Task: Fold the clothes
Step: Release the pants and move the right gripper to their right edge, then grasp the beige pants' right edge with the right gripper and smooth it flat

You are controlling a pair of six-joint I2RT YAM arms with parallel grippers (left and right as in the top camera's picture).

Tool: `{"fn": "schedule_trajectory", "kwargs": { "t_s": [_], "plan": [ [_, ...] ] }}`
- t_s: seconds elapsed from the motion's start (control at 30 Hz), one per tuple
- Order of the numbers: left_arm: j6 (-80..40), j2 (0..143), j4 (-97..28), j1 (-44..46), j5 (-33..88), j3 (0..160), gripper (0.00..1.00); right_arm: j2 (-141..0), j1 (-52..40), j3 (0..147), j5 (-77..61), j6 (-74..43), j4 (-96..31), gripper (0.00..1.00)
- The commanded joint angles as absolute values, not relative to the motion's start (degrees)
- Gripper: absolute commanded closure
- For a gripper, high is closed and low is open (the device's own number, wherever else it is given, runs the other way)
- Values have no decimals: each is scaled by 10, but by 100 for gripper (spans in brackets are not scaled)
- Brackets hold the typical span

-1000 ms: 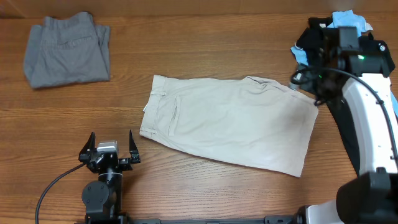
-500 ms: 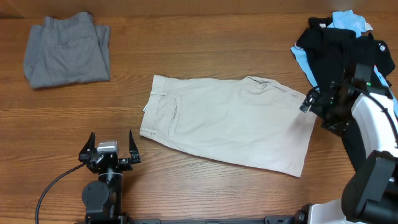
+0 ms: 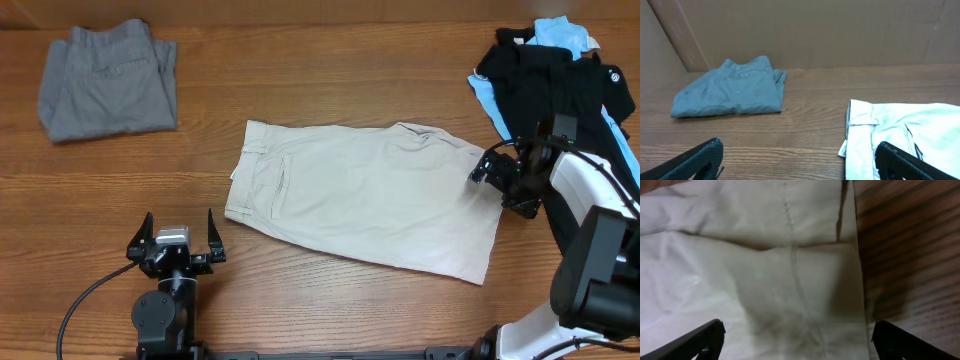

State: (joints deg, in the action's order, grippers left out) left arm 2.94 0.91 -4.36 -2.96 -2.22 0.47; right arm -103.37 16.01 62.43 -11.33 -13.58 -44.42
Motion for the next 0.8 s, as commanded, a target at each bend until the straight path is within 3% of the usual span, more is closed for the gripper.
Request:
{"fn": "schedule_trajectory", "kwargs": {
  "t_s": [0.0, 0.33, 0.43, 0.63, 0.7, 0.73, 0.77],
  "plan": [
    [22, 3, -42, -26, -27, 3, 0, -1046, 159, 618, -94, -133, -434, 1],
    [22, 3, -42, -26, -27, 3, 0, -1057, 158, 605, -91, -100, -434, 4],
    [22, 3, -42, -26, -27, 3, 0, -1058, 158, 594, -100, -100, -426, 31],
    [22, 3, -42, -26, -27, 3, 0, -1058, 158, 593, -138, -100, -425, 57],
    [22, 3, -42, -26, -27, 3, 0, -1058, 158, 594, -129, -111, -422, 75],
    [22, 3, -42, -26, -27, 3, 0, -1058, 160, 597, -117, -127, -422, 93],
    [22, 3, -42, -26, -27, 3, 0, -1058, 163, 602, -112, -139, -425, 96]
  ]
}}
